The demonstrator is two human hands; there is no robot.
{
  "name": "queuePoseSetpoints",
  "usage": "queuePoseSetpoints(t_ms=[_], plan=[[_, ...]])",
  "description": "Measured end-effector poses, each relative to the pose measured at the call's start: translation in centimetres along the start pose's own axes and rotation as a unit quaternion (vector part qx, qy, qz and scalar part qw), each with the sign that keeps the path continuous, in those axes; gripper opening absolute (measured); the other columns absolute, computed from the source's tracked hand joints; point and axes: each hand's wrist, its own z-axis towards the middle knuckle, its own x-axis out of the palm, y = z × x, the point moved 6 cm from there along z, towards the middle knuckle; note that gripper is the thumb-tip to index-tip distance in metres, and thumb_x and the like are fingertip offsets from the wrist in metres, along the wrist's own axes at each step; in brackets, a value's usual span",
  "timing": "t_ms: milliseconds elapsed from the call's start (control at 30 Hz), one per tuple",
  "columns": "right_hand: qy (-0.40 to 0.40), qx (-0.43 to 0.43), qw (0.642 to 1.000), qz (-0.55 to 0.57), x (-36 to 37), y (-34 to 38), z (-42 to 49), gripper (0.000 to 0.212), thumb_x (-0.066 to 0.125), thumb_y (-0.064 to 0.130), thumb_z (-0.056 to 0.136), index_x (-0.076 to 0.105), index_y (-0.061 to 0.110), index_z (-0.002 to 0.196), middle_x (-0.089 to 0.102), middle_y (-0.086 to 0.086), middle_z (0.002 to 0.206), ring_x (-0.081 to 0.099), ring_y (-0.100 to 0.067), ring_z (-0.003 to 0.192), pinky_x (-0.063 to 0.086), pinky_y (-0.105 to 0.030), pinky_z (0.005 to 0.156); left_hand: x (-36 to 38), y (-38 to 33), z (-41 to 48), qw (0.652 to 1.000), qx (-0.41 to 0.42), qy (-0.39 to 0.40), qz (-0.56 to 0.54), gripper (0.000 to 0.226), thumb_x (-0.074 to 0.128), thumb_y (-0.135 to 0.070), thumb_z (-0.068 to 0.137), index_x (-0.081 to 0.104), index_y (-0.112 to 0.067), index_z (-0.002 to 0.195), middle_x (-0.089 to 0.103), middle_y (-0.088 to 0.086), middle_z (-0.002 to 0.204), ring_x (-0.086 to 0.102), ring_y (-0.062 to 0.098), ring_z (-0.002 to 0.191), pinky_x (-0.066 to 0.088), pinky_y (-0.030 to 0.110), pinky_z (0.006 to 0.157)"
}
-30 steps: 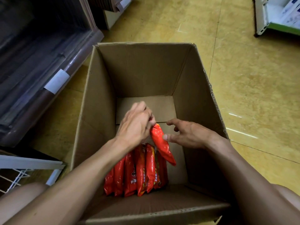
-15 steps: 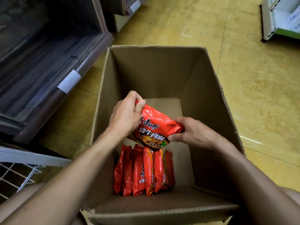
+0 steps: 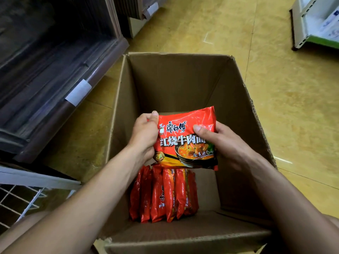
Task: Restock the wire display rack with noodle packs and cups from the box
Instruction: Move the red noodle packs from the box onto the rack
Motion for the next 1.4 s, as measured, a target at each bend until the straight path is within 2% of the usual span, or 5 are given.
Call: queuePoseSetpoints(t_ms=[433, 667, 867, 1067, 1400], plan=[[-0.140, -0.036, 0.985, 0.093, -2.1, 0.7, 0.4, 0.030, 0.058, 0.035, 0.101, 0.064, 0.014, 0.122, 0.078, -0.007, 0.105, 0.076, -0.025, 0.096, 0.058, -0.048, 0.093, 1.3, 0.0, -0.9, 0.992, 0.016, 0.121, -0.006, 0.024, 0.057, -0.039, 0.101, 0.070, -0.018, 0.104, 0.078, 0.004, 0.102, 0.073, 0.013, 0.088, 0.058, 0.026, 0.075], [-0.154, -0.056, 0.985, 0.046, -2.1, 1.4, -0.2, 0.024, 0.058, 0.036, 0.101, 0.069, 0.016, 0.108, 0.079, -0.005, 0.096, 0.077, -0.023, 0.088, 0.060, -0.047, 0.088, 1.5, 0.5, -0.3, 0.997, -0.021, 0.042, -0.067, 0.025, 0.060, -0.035, 0.100, 0.067, -0.018, 0.083, 0.076, -0.003, 0.074, 0.069, 0.007, 0.062, 0.055, 0.020, 0.055], [-0.202, -0.052, 0.978, -0.001, -4.1, 0.6, -0.2, 0.025, 0.057, 0.042, 0.101, 0.071, 0.021, 0.103, 0.079, -0.003, 0.094, 0.077, -0.022, 0.087, 0.059, -0.051, 0.091, 1.6, 3.9, 0.0, 0.985, -0.096, 0.078, 0.123, 0.029, 0.040, -0.008, 0.106, 0.064, -0.019, 0.094, 0.071, 0.006, 0.087, 0.063, 0.017, 0.070, 0.051, 0.029, 0.063], [-0.223, -0.058, 0.973, -0.011, -5.4, 0.5, -0.3, 0.025, 0.055, 0.041, 0.102, 0.072, 0.022, 0.101, 0.079, -0.002, 0.090, 0.077, -0.021, 0.084, 0.060, -0.050, 0.089, 3.7, 5.8, -1.8, 0.764, 0.099, 0.226, 0.596, 0.030, 0.047, -0.026, 0.105, 0.058, -0.030, 0.132, 0.065, 0.004, 0.131, 0.061, 0.024, 0.118, 0.048, 0.031, 0.093], [-0.234, -0.064, 0.966, -0.094, -5.9, 0.6, -0.3, 0.029, 0.051, 0.045, 0.103, 0.072, 0.024, 0.102, 0.078, 0.001, 0.090, 0.076, -0.015, 0.084, 0.060, -0.046, 0.089, 4.2, 9.4, -2.6, 0.609, 0.075, 0.339, 0.713, 0.063, 0.052, -0.010, 0.098, 0.035, -0.032, 0.155, 0.042, 0.013, 0.153, 0.026, 0.031, 0.149, 0.029, 0.038, 0.117]])
